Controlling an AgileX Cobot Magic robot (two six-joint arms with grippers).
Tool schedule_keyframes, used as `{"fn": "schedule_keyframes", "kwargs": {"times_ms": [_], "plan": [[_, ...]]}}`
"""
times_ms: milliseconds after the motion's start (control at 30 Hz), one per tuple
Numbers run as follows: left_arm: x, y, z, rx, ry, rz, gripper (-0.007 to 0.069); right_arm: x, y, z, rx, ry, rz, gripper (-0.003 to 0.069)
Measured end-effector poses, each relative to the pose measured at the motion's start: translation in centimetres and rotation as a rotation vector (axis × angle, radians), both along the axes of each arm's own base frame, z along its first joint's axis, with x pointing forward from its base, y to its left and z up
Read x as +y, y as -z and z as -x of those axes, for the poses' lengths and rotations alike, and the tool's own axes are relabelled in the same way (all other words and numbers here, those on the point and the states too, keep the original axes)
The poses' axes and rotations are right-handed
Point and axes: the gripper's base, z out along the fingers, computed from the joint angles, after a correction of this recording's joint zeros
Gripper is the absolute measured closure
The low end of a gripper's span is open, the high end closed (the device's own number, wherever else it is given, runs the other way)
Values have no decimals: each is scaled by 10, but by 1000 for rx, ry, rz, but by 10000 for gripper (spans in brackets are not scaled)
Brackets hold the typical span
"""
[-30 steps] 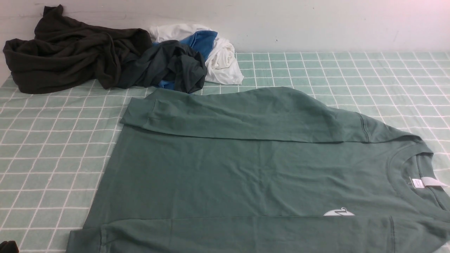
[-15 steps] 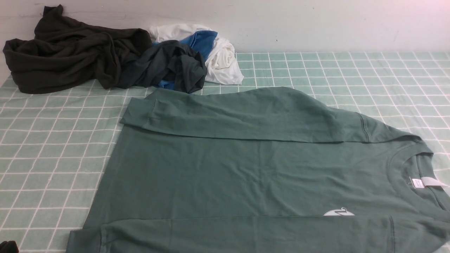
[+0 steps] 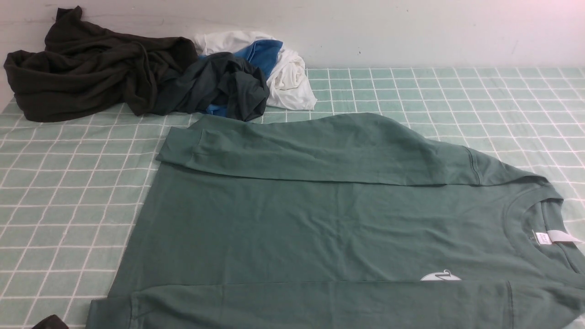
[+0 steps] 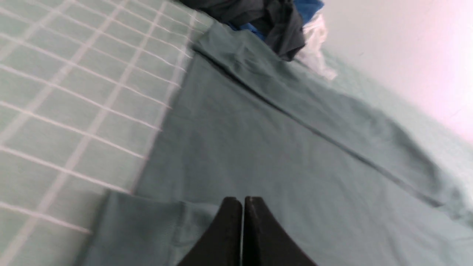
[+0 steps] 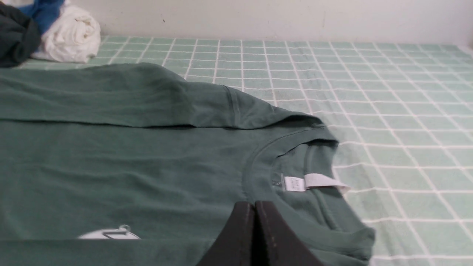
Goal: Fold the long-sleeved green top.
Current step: Use the left arm to clamp the cuff closest to it
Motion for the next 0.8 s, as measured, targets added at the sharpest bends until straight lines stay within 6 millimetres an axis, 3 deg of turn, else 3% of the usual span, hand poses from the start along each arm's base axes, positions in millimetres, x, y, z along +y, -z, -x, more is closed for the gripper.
{"fn": "schedule_keyframes", "kwargs": {"times_ms": [167, 400, 567, 767, 800], "plan": [[-6, -6, 0, -6, 19, 258, 627, 7, -1, 0, -5, 0, -386, 674], [-5, -8, 0, -29, 13, 279, 627, 15, -8, 0, -17, -17, -923, 674], [-5, -12, 0, -50, 21, 243, 627, 15, -11, -1, -51, -19, -959, 674], [-8, -56, 8, -219, 94, -13, 627, 9, -15, -2, -136, 8, -902, 674], [-8, -56, 8, -220, 95, -22, 627, 9, -15, -2, -136, 8, -902, 674]]}}
